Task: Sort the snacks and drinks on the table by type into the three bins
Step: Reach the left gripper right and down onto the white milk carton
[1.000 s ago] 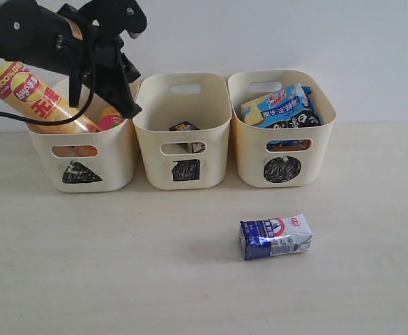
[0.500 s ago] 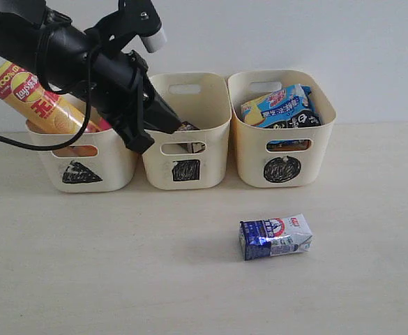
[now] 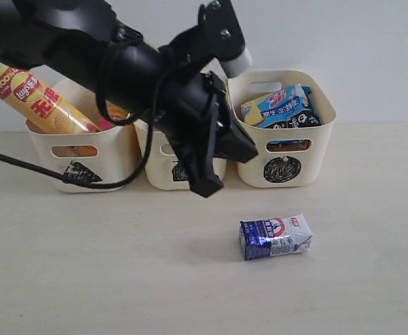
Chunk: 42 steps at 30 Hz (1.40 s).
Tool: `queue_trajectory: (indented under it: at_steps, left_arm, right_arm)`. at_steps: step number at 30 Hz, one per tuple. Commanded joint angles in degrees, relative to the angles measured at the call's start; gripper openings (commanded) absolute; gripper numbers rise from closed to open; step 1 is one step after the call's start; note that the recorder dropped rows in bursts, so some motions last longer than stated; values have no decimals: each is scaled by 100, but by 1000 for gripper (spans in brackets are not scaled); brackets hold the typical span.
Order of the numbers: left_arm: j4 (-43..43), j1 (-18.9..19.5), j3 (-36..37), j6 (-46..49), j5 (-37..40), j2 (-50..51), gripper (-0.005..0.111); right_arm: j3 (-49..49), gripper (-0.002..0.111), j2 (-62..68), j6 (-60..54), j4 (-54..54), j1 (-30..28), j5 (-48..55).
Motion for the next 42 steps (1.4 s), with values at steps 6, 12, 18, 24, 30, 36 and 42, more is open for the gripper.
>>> queue_trajectory:
  at_steps: [6,12,18,24,30,36,42]
  left_arm:
    - [148,-545,-39,307,-437,655,40]
    - [121,-767,-39,42,-1031,1052,97]
    - [149,-817,-46,-224,-907,1498,95]
    - [573,-817,-428,-1038,-907,1960,95]
    - [900,-817,-984,-1507,-751,2455,95]
    - [1359,-806,-1483,-2035,-629,2911,95]
    - [1359,-756,-1747,-2035,-570,3233,94]
  right_arm:
    - [-2,0,-29,-12,-40,-9,-50]
    - [-2,0,-29,-12,-40,-9,-50]
    - [-2,0,-29,-12,-40,-9,-50]
    - [-2,0,-29,-12,-40,-9,-50]
    - [-2,0,-29,-12,-40,-9,-50]
    - [-2,0,-29,-12,-40,-9,-50]
    - [-2,0,-29,-12,-40,-9,-50]
